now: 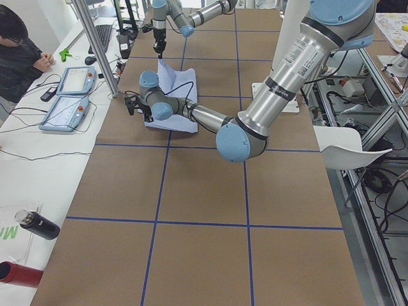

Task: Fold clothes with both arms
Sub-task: 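Open both grippers and release the hem at the shoulders, then move the right gripper down to the folded shirt's side edge and grasp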

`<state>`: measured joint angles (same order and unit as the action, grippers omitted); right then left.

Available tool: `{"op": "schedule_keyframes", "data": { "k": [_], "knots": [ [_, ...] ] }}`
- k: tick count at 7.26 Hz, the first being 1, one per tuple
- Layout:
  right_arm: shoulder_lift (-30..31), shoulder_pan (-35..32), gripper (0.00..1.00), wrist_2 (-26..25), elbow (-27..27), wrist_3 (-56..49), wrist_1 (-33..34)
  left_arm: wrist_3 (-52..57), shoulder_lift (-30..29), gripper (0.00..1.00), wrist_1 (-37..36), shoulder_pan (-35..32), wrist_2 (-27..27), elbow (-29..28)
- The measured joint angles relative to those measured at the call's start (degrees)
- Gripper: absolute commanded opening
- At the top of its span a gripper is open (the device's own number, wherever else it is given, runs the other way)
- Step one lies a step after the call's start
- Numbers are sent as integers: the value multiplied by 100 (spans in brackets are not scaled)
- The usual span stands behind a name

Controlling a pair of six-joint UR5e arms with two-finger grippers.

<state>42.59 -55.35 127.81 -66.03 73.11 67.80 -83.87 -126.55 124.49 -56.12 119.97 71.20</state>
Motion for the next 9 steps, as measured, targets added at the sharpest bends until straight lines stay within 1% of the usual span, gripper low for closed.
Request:
{"op": "schedule_keyframes", "data": {
  "k": [1, 4, 5, 7, 8, 9],
  "knots": [
    [13, 11, 100, -36, 1, -4, 2, 11, 8, 99, -2, 2, 0, 4],
    [50, -22, 100, -23, -32, -3, 13, 59, 51, 99, -22, -29, -2, 103],
    [122, -28, 100, 48, -171, 22, 19, 57, 64, 99, -37, -37, 1, 178],
    [670, 40, 100, 207, -913, 57, 75, 21, 120, 99, -85, -59, 25, 435],
    [948, 152, 100, 210, -1261, 61, 140, 4, 163, 99, -95, -62, 31, 534],
    [1171, 338, 100, 157, -1493, 61, 208, -5, 194, 99, -99, -65, 34, 587]
  ]
}}
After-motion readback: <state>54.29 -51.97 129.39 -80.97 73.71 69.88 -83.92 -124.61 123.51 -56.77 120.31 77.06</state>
